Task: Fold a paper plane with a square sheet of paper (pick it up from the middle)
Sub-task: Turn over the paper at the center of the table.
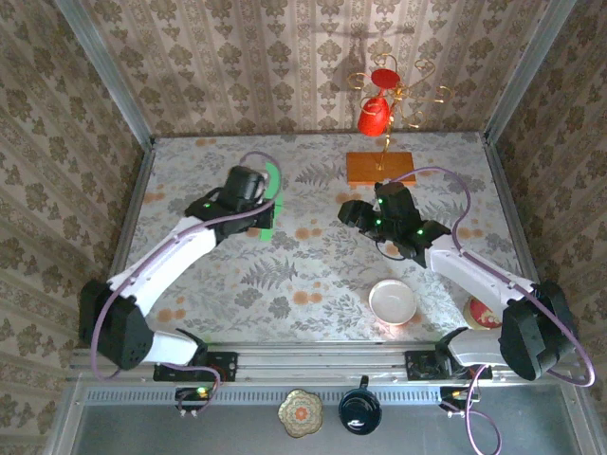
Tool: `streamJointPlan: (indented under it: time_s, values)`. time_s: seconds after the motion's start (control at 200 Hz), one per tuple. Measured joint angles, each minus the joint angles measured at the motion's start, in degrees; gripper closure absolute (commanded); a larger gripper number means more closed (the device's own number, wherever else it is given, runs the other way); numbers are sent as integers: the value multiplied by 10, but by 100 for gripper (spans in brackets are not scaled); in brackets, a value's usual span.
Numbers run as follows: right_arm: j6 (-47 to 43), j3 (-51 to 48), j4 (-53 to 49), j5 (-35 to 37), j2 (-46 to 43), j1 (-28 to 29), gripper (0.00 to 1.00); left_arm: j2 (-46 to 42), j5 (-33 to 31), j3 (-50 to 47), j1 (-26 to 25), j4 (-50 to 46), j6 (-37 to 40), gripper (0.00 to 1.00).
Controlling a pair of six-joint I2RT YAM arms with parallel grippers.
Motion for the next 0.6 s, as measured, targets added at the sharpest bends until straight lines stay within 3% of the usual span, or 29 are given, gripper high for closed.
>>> streamJointPlan:
  time_s: [0.12, 0.285, 0.435, 0.6]
  values:
    - [-6, 2, -23, 25, 0, -13, 36, 73, -143, 35, -42, -60, 26, 95]
    - [-6, 2, -44, 34, 0, -35, 37, 170, -240, 69, -74, -104, 37, 95]
    - [-4, 1, -47, 34, -1, -56, 37, 233, -242, 94, -101, -104, 39, 87]
    - [-4, 0, -57, 34, -12, -74, 37, 273, -178, 96, -116, -95, 23, 75]
